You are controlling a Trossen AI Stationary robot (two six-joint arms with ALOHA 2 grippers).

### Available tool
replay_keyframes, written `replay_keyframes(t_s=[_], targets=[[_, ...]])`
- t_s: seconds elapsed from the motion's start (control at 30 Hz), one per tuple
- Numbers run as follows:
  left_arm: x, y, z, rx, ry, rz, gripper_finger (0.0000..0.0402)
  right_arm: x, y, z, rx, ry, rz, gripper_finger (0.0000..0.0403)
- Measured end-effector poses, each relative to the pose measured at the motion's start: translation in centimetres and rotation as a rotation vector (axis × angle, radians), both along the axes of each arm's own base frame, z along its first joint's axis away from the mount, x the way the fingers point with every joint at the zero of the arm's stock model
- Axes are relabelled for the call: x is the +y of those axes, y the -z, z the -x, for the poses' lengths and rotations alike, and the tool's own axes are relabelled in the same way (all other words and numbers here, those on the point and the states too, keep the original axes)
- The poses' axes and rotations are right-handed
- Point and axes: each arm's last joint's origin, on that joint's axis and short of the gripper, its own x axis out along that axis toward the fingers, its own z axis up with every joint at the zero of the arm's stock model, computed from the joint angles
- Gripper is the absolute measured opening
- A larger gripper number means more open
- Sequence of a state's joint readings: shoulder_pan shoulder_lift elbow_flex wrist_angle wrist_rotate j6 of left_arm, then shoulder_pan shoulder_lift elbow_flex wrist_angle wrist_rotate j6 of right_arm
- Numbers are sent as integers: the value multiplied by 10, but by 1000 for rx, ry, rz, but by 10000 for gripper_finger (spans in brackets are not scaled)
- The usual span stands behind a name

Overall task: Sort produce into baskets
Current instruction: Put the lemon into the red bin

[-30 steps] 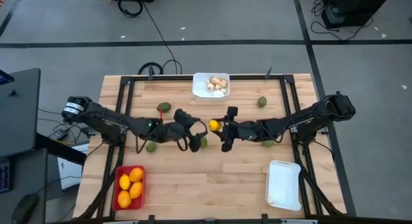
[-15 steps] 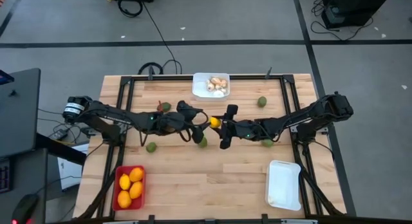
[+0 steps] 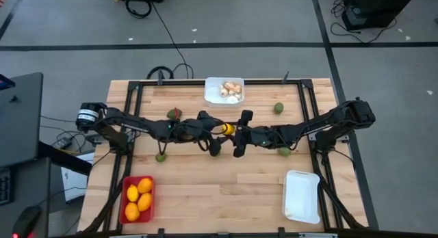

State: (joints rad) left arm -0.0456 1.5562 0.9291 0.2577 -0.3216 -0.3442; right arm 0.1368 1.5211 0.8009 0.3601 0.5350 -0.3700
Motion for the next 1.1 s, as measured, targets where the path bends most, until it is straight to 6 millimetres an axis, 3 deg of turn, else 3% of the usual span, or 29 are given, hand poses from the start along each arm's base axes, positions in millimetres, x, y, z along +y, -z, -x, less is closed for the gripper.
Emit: replay_keyframes(t_s=[0.17,0.53,0.77,0.9,1.1], targets=[[0,-4,-2,-43,4,-33,330,0,0,0,-5,8,-4,216],[5,-5,-2,-50,-18,-48,213,0,-2,-1,-19,4,-12,216],[5,-5,-2,-39,-13,-58,200,-1,-2,-1,-54,53,-95,253],[6,-12,7,82,11,-127,200,-2,5,3,-33,132,-188,291],[0,-43,30,373,46,-140,199,-4,15,9,22,220,-286,324]])
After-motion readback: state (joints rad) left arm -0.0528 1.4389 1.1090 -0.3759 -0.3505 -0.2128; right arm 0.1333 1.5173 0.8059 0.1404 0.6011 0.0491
